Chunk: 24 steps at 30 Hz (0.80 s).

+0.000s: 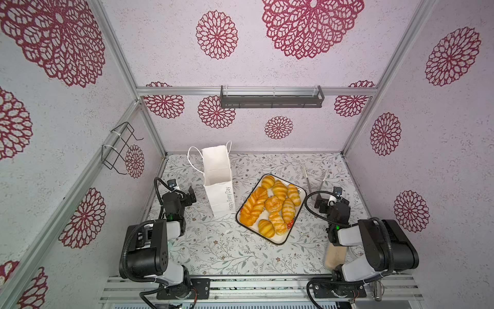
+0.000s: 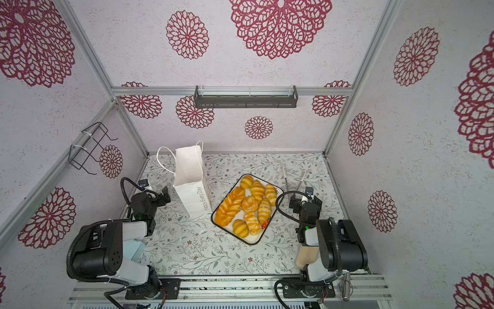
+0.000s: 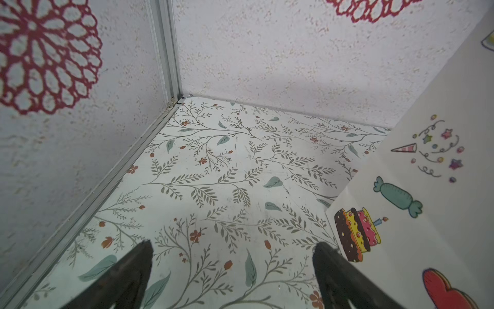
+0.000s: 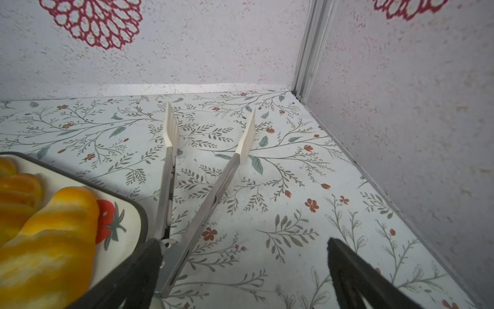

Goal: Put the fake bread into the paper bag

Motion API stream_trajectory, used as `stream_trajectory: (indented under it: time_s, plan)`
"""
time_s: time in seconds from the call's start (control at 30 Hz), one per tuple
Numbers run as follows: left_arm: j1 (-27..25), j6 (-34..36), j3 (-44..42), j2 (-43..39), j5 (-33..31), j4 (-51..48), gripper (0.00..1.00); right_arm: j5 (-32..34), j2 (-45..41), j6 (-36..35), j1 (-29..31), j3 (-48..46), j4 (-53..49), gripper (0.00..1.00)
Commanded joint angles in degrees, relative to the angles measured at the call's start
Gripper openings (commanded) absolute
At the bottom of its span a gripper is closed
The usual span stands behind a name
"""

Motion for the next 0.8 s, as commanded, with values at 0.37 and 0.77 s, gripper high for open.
stream_trajectory:
  time_s: [0.37, 0.77]
  plan:
    - [1.6, -0.7, 0.4, 0.6, 2.7, 1.2, 0.97, -0.2, 0.3, 0.1, -0.2, 0.6, 2.0, 0.99]
    - [1.6, -0.7, 0.5, 0.7, 2.3, 1.2, 0.97, -0.1, 0.3, 0.1, -0.2, 0.6, 1.9, 0.99]
